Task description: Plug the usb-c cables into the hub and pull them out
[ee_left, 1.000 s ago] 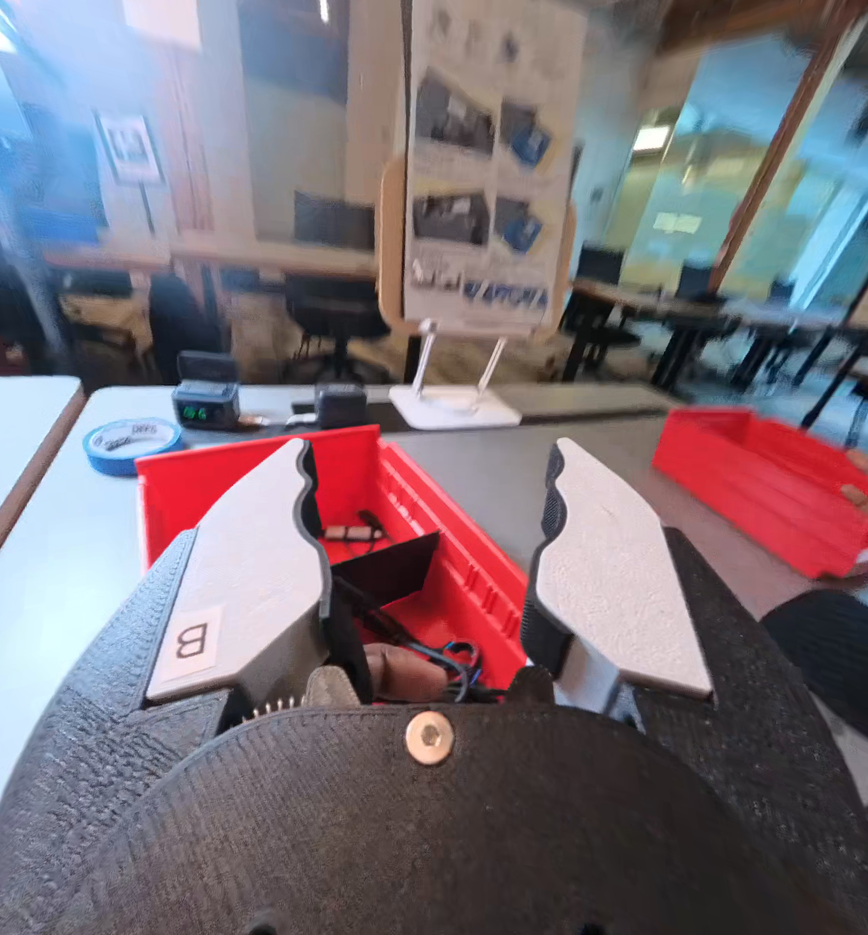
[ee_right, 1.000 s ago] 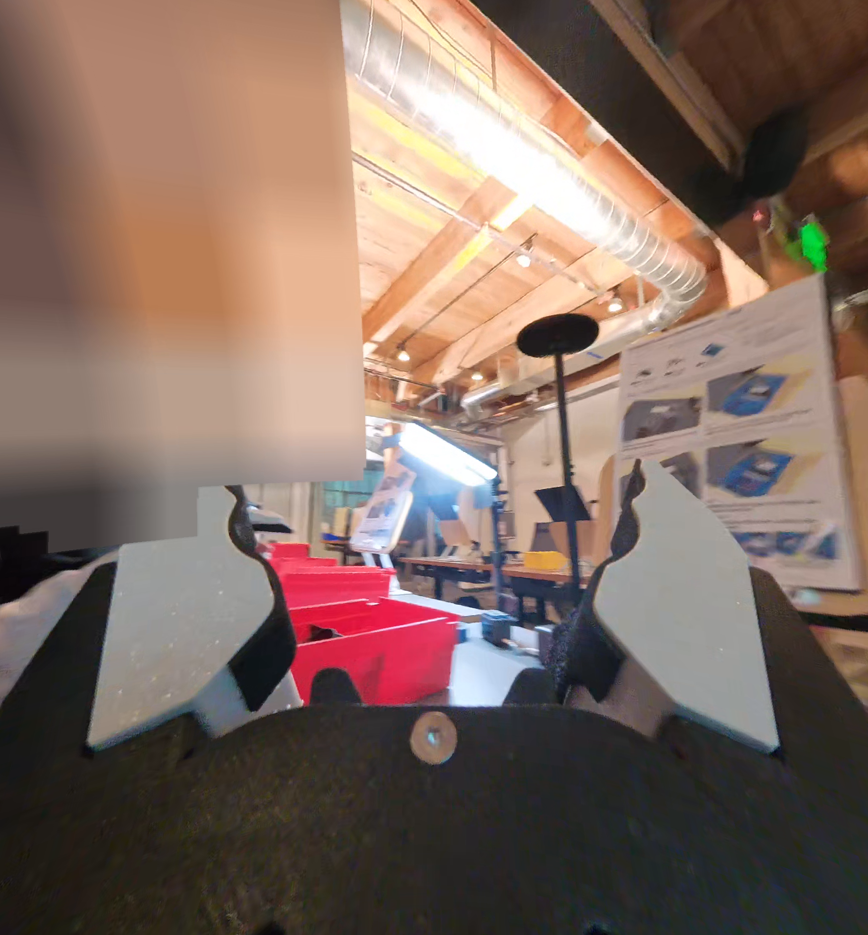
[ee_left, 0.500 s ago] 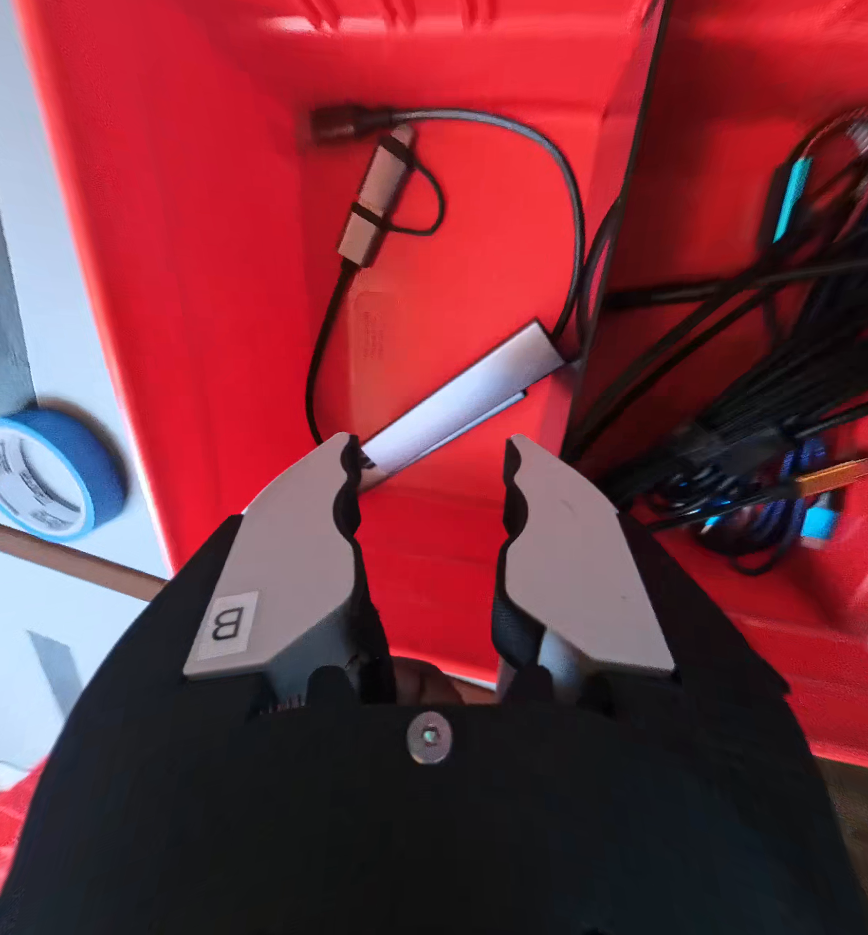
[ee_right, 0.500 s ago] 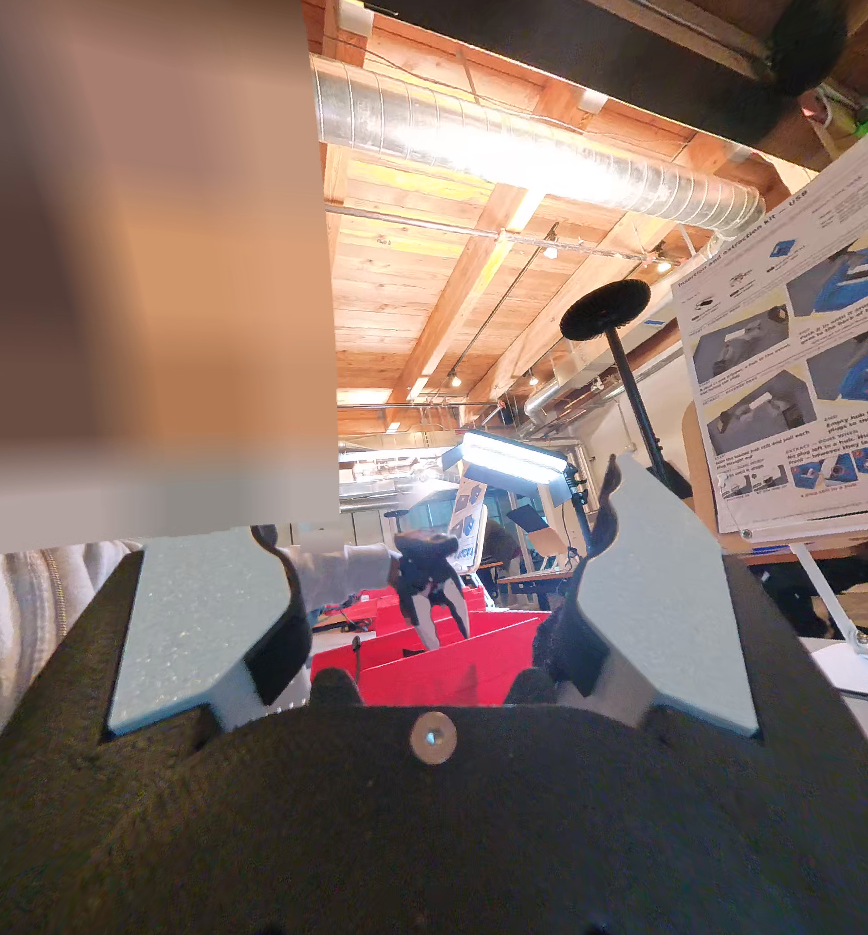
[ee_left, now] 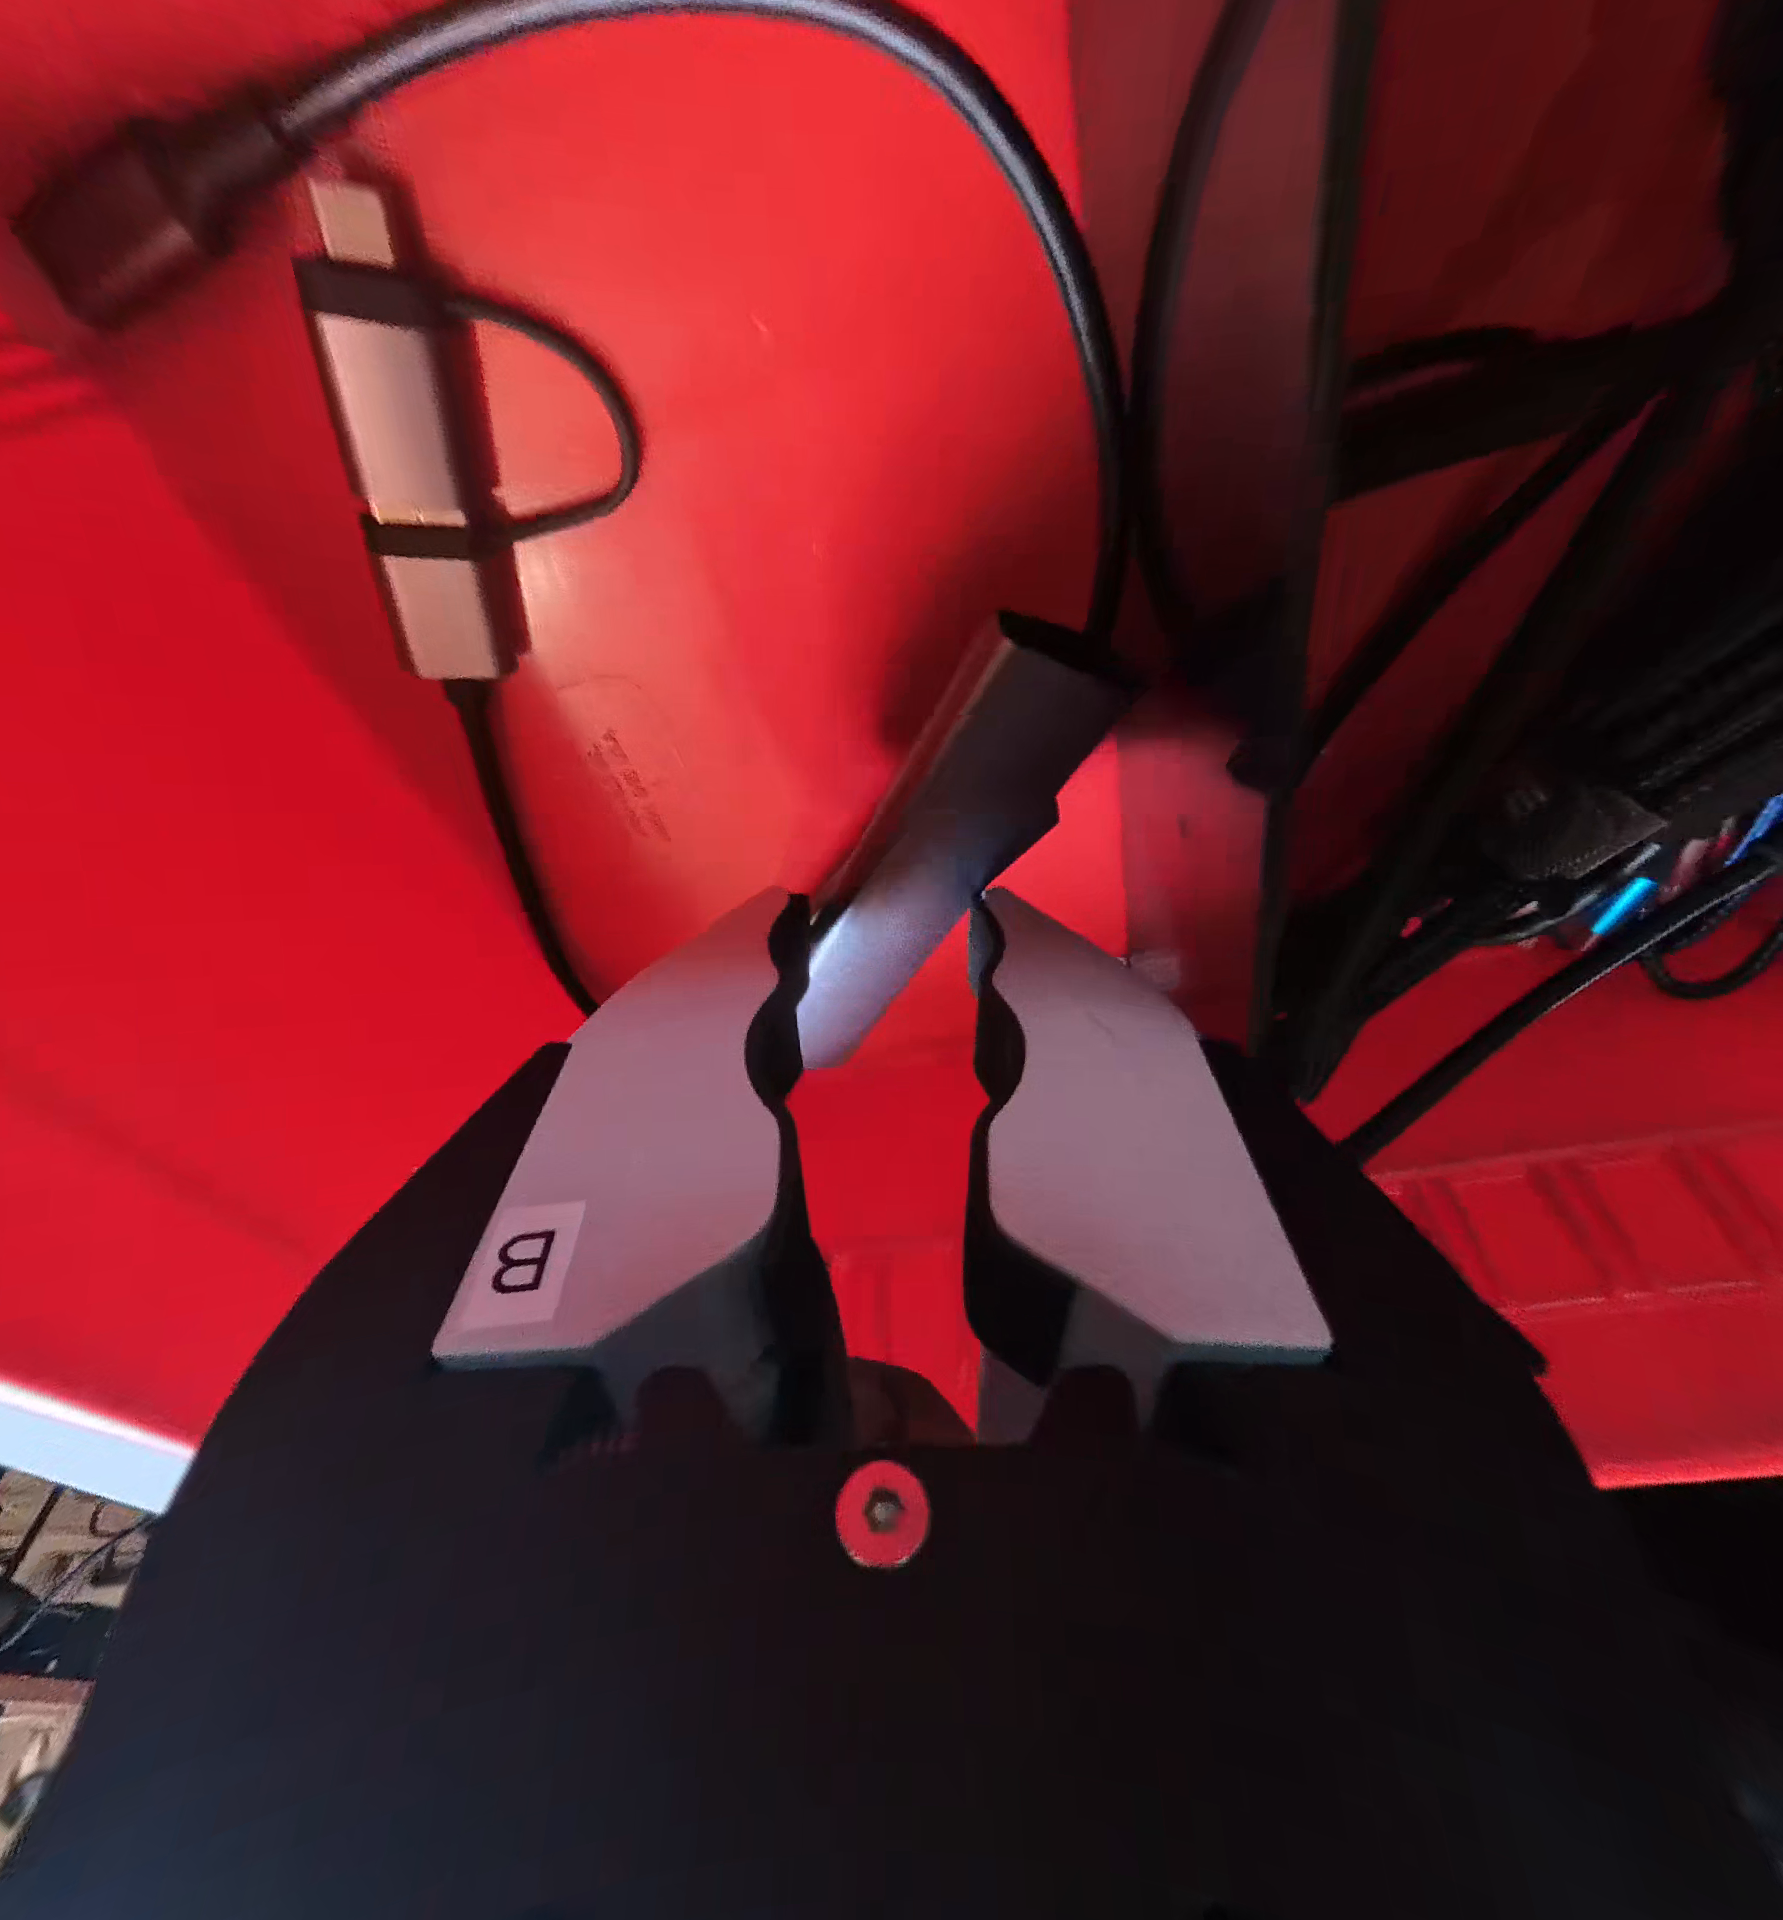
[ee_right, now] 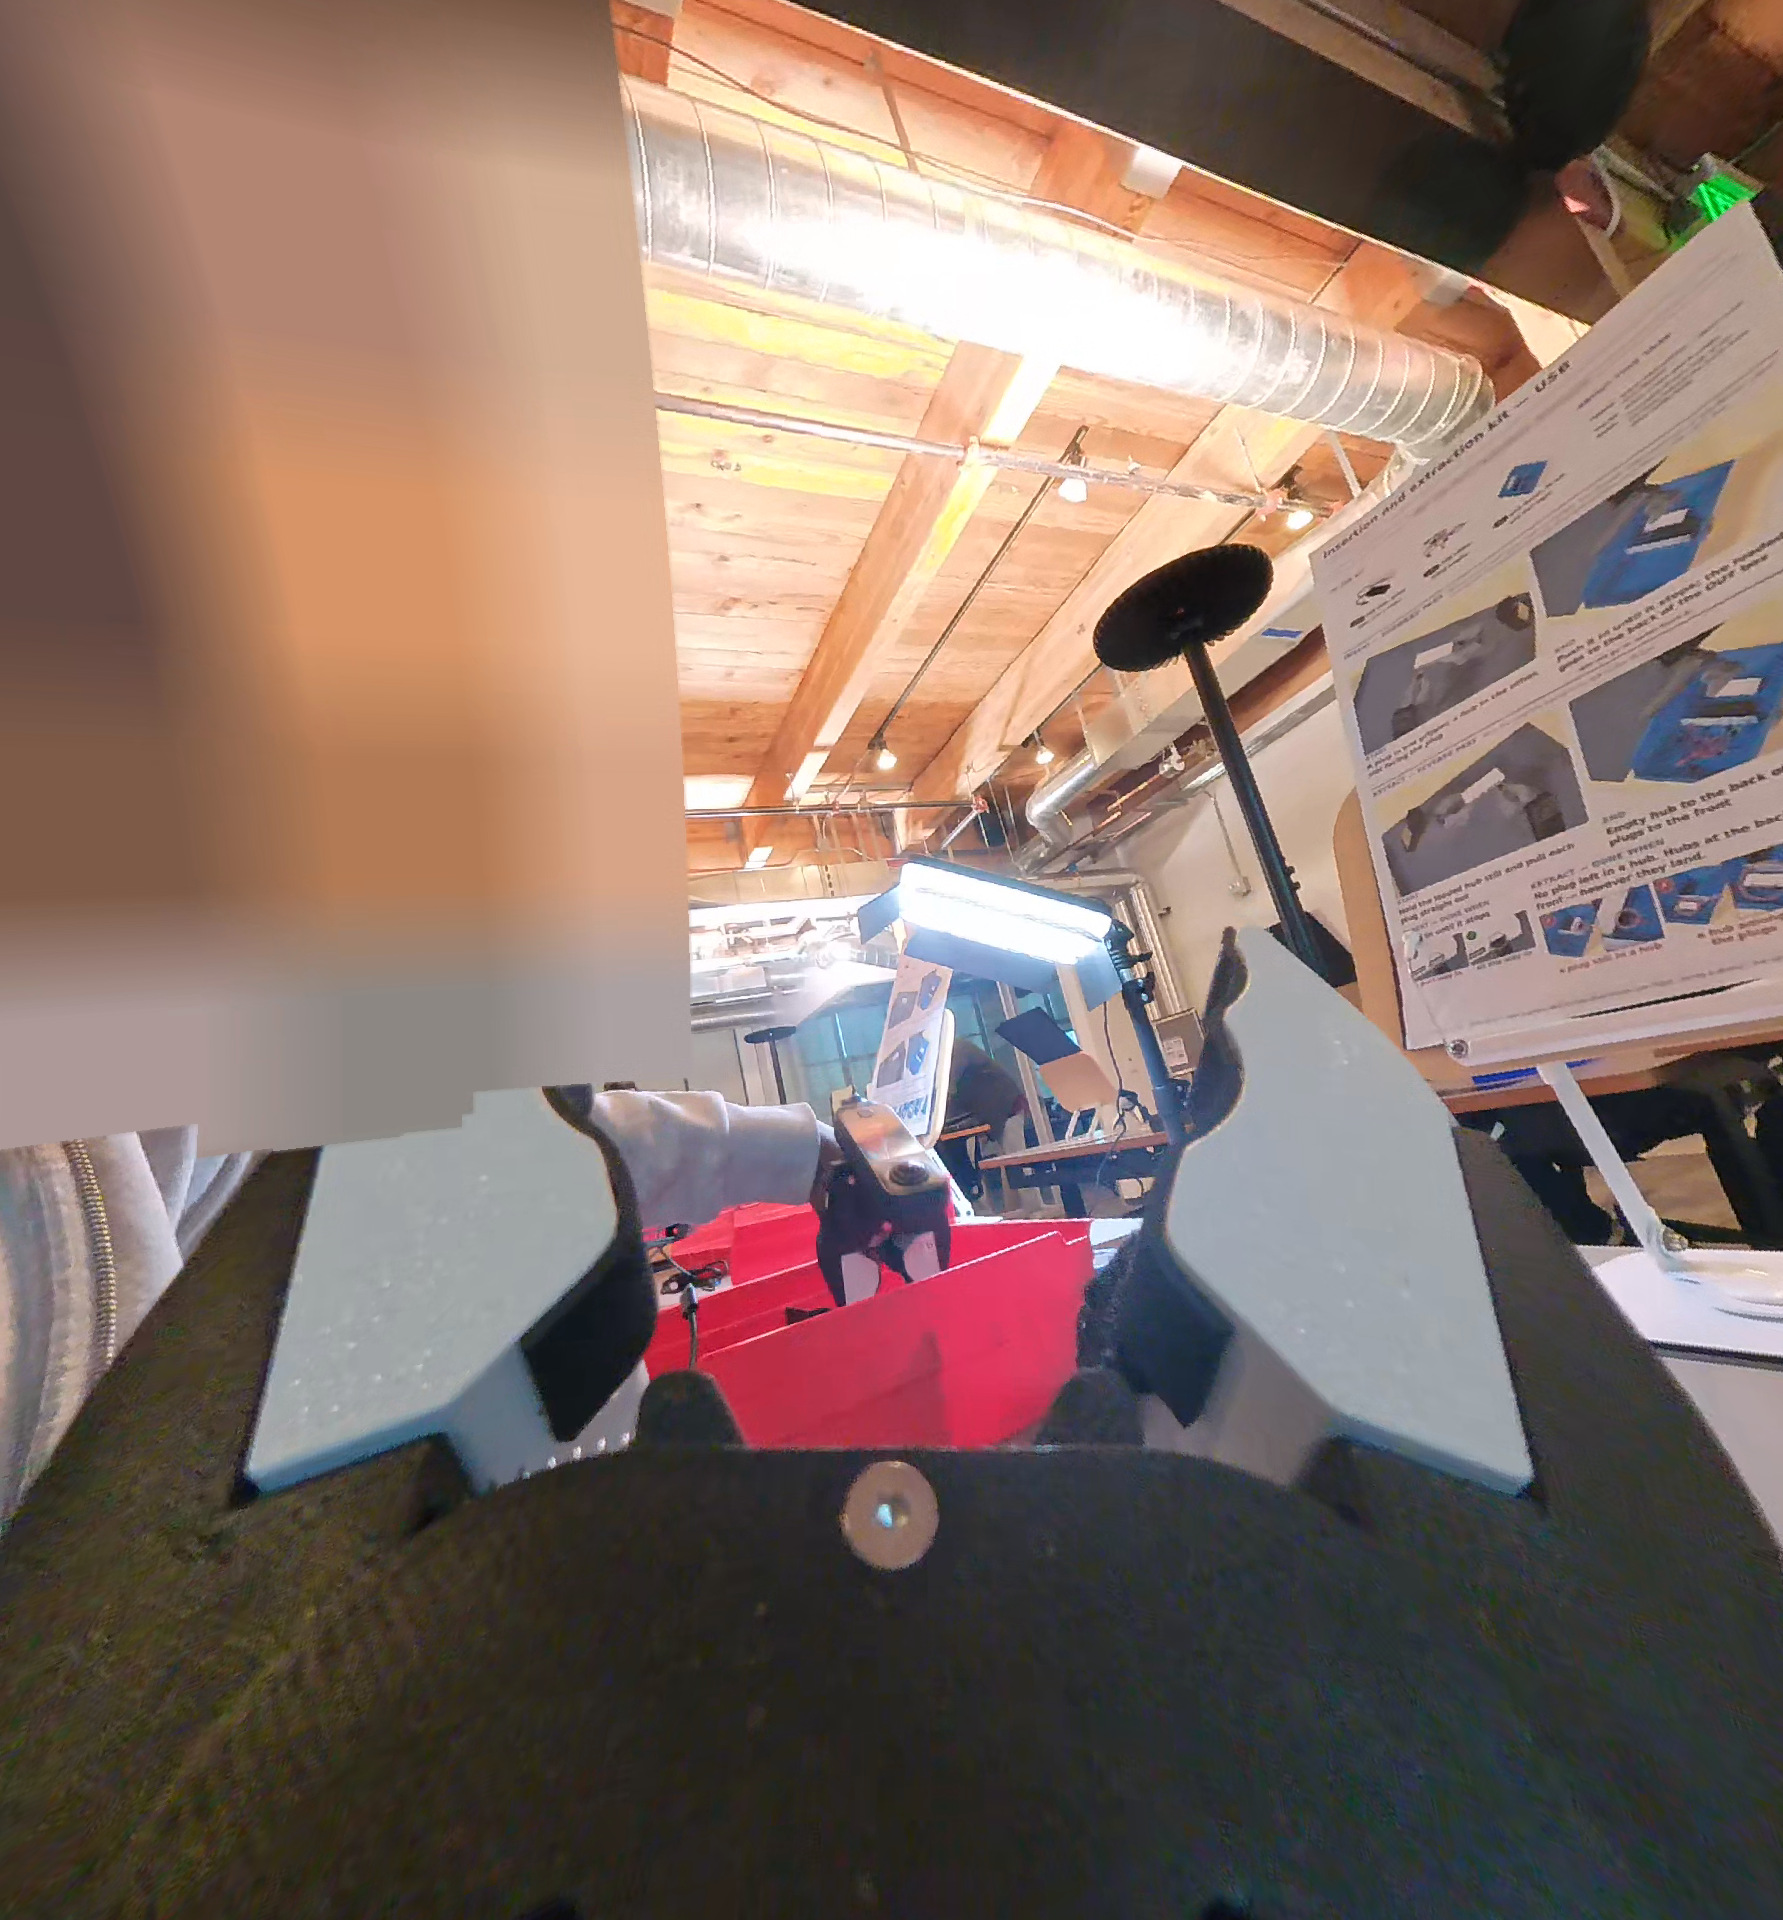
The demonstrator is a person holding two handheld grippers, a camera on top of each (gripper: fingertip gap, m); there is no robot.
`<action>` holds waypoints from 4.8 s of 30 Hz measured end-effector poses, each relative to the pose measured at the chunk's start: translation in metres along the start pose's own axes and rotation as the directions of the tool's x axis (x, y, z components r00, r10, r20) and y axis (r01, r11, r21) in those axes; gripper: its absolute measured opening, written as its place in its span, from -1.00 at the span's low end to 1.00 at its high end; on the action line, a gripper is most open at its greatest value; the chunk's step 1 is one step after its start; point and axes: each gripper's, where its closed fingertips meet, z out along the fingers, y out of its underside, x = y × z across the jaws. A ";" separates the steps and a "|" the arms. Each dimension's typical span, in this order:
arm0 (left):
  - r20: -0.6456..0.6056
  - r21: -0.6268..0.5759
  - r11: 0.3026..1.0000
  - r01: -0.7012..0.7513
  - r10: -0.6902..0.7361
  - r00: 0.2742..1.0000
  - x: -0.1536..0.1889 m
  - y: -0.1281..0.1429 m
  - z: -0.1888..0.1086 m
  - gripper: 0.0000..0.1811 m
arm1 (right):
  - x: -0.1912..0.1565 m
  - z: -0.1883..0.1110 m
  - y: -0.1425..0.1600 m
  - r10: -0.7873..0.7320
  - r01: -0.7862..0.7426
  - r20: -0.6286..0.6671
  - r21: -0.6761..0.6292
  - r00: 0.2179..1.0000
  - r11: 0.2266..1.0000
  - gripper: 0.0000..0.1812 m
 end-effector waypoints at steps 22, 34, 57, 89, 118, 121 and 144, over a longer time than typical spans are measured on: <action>0.303 0.952 0.241 -0.189 -0.832 0.465 -0.004 -0.051 -0.289 -0.75 | 0.010 -0.001 0.008 0.030 -0.032 -0.059 -0.035 0.998 0.999 -0.01; -0.529 0.468 -0.883 0.018 -0.264 0.806 0.060 -0.184 -0.318 -0.76 | -0.011 0.004 0.076 -0.344 0.351 0.087 -0.359 0.935 0.865 -0.05; -0.673 0.176 -0.813 0.555 0.313 0.671 0.092 -0.344 -0.231 -0.75 | -0.011 0.008 0.100 -0.870 0.830 0.169 -0.427 0.463 0.359 -0.90; -0.109 0.833 -0.409 -0.372 -0.782 0.614 0.123 -0.259 -0.196 -0.74 | 0.010 -0.062 0.115 -0.562 0.894 0.801 -0.388 0.205 -0.227 -0.90; -0.101 0.866 -0.377 -0.327 -0.774 0.625 0.117 -0.267 -0.185 -0.74 | -0.036 0.010 0.030 -0.482 0.536 0.243 -0.282 0.842 0.795 -0.41; -0.093 0.864 -0.375 -0.335 -0.774 0.626 0.118 -0.267 -0.186 -0.74 | -0.008 0.008 0.024 -0.602 0.612 0.122 -0.239 0.789 0.754 -0.38; -0.059 0.993 -0.088 -0.080 -0.949 0.311 0.163 -0.082 -0.197 -0.52 | 0.011 -0.005 0.040 -0.679 0.669 0.079 -0.282 0.730 0.687 -0.48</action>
